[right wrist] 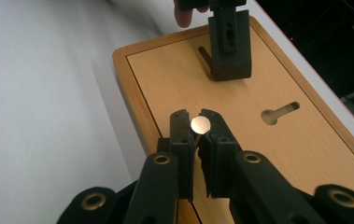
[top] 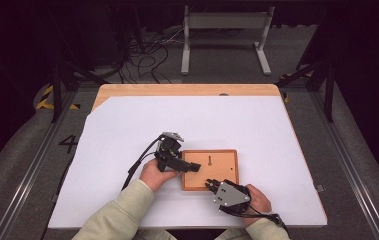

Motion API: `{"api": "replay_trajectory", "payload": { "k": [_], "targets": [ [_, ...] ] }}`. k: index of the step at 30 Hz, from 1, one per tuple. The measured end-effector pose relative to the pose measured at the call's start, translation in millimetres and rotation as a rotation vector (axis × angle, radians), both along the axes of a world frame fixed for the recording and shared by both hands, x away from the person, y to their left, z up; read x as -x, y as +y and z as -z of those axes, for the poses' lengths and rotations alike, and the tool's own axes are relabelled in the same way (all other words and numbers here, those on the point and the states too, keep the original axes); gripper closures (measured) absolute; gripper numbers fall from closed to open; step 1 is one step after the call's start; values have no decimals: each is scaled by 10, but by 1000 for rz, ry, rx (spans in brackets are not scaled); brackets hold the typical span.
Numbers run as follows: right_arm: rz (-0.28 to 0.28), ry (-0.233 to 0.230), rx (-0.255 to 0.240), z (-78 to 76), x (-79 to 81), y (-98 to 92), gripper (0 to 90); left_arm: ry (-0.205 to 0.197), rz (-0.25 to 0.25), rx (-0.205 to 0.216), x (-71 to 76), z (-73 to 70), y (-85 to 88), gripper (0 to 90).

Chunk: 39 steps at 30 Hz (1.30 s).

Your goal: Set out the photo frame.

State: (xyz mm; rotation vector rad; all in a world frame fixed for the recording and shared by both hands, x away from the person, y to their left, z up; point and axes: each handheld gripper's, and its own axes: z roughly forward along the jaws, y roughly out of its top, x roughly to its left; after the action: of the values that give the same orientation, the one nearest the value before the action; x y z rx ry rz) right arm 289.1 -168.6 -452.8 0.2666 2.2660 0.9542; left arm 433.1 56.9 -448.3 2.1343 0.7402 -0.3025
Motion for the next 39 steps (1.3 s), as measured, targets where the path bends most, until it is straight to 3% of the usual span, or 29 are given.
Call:
{"api": "replay_trajectory", "payload": {
  "k": [4, 9, 14, 19, 26, 29, 33, 39],
  "targets": [
    [2, 1, -2, 1, 0, 0, 841, 5, 1, 4, -6, 8, -10, 253],
    [-3, -2, 3, -1, -1, -2, 840, 42, -4, 28, -30, 2, 11, 288],
    [-7, 6, 5, -8, 2, -3, 834, 33, 5, 37, -28, -10, 29, 313],
    [-81, 34, 38, -22, 14, 33, 577, 18, 16, 38, -9, -44, 51, 344],
    [-140, 71, -101, -281, 69, -40, 449, -43, 25, 23, 75, -124, 51, 362],
    [-123, 81, -186, -456, 67, -144, 438, -92, 29, 7, 139, -178, 42, 365],
    [-79, 69, -257, -624, 30, -298, 426, -155, 44, 3, 243, -262, 59, 402],
    [12, 20, -358, -853, -26, -635, 423, -228, 72, 34, 378, -333, 101, 472]
  ]
}}
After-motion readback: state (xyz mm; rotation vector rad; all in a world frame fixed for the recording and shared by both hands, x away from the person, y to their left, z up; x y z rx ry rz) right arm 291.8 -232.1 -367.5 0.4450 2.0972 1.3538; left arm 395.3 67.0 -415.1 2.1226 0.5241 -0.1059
